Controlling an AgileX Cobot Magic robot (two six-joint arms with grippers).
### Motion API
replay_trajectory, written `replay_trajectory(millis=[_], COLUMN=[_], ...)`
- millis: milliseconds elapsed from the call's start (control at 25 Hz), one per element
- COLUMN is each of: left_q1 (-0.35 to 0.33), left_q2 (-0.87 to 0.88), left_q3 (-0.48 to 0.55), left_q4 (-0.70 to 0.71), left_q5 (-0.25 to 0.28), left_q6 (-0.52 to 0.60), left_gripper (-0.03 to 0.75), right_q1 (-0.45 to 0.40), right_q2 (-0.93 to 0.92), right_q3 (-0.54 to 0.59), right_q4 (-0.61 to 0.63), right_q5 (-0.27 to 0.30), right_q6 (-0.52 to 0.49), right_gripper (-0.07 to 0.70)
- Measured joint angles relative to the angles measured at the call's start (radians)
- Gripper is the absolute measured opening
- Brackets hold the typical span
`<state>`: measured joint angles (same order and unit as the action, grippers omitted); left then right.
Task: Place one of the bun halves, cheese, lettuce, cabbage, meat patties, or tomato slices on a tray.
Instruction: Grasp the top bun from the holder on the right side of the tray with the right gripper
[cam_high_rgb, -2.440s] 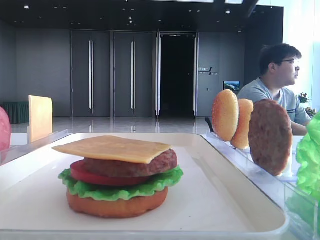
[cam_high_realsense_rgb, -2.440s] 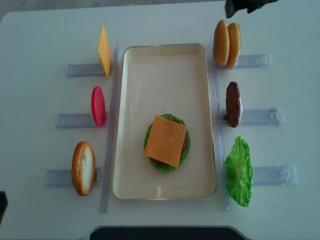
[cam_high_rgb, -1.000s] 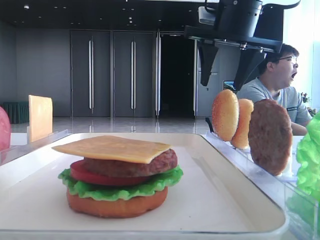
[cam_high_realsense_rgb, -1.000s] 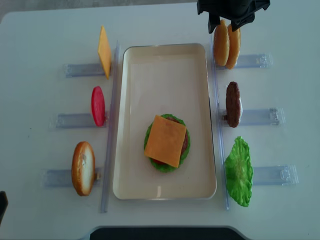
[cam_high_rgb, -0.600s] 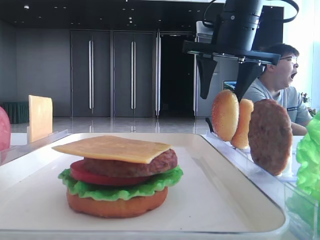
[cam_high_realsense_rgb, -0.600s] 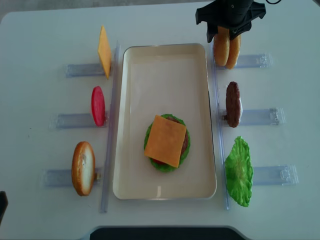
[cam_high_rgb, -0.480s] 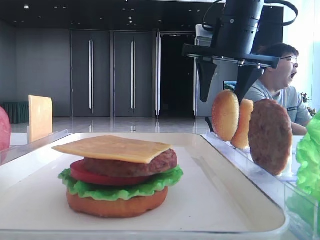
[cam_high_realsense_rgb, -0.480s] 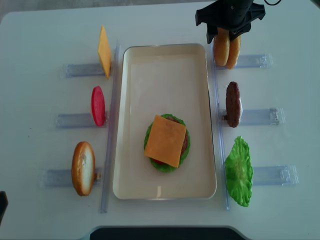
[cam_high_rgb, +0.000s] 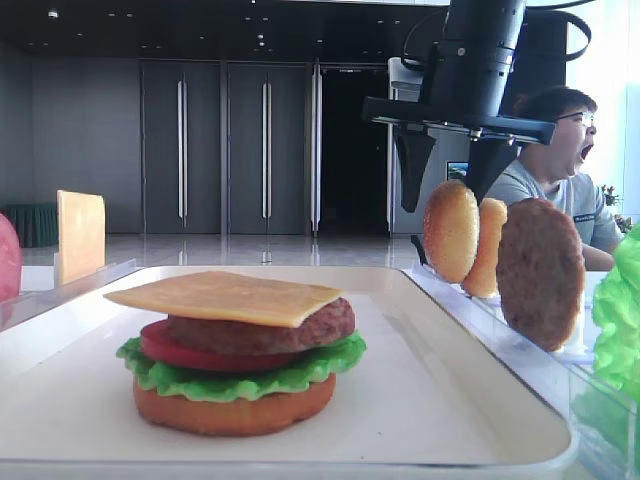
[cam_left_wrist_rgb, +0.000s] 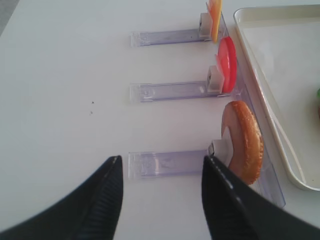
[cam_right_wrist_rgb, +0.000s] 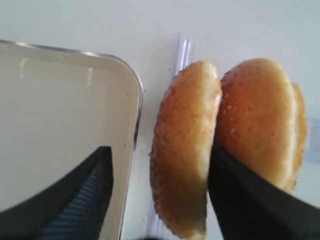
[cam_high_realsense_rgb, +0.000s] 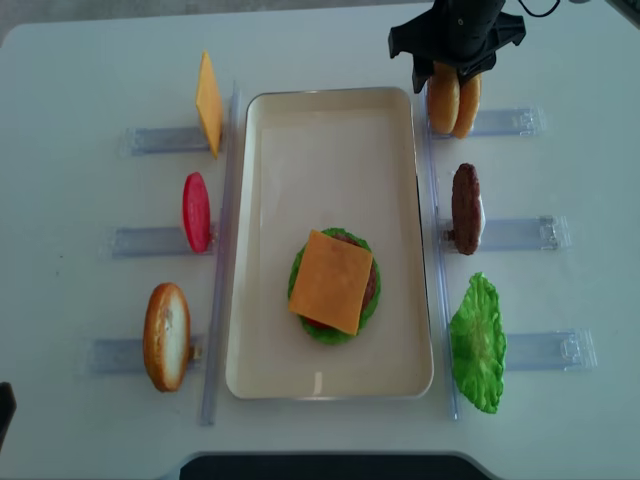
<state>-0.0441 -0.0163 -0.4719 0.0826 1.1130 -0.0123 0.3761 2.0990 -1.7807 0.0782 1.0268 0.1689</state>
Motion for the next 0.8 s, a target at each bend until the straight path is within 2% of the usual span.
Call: replay_trajectory(millis=[120, 200, 280, 520, 800], left_q1=[0.000, 0.000, 0.000, 0.000, 0.000], left_q2=[0.000, 0.000, 0.000, 0.000, 0.000], left_q3=[0.000, 0.000, 0.000, 0.000, 0.000], left_q4=[0.000, 0.000, 0.000, 0.000, 0.000], left_q5=[0.000, 0.000, 0.000, 0.000, 0.000], left_q6=[0.000, 0.000, 0.000, 0.000, 0.000], left_gripper=[0.391, 0.391, 0.391, 0.391, 0.391], right_q1=[-0.001, -0.003, -0.004, -0.004, -0.004], right_q2=[0.000, 0.000, 0.000, 0.000, -0.057], right_q3=[0.000, 0.000, 0.000, 0.000, -0.004], right_q4=[-0.006, -0.007, -0.005, -0.004, 0.001], right_q5=[0.000, 0.001, 0.001, 0.008, 0.066], right_q6=[0.000, 0.000, 0.000, -0.001, 0.001], right_gripper=[0.337, 0.256, 0.208, 0.207, 0.206])
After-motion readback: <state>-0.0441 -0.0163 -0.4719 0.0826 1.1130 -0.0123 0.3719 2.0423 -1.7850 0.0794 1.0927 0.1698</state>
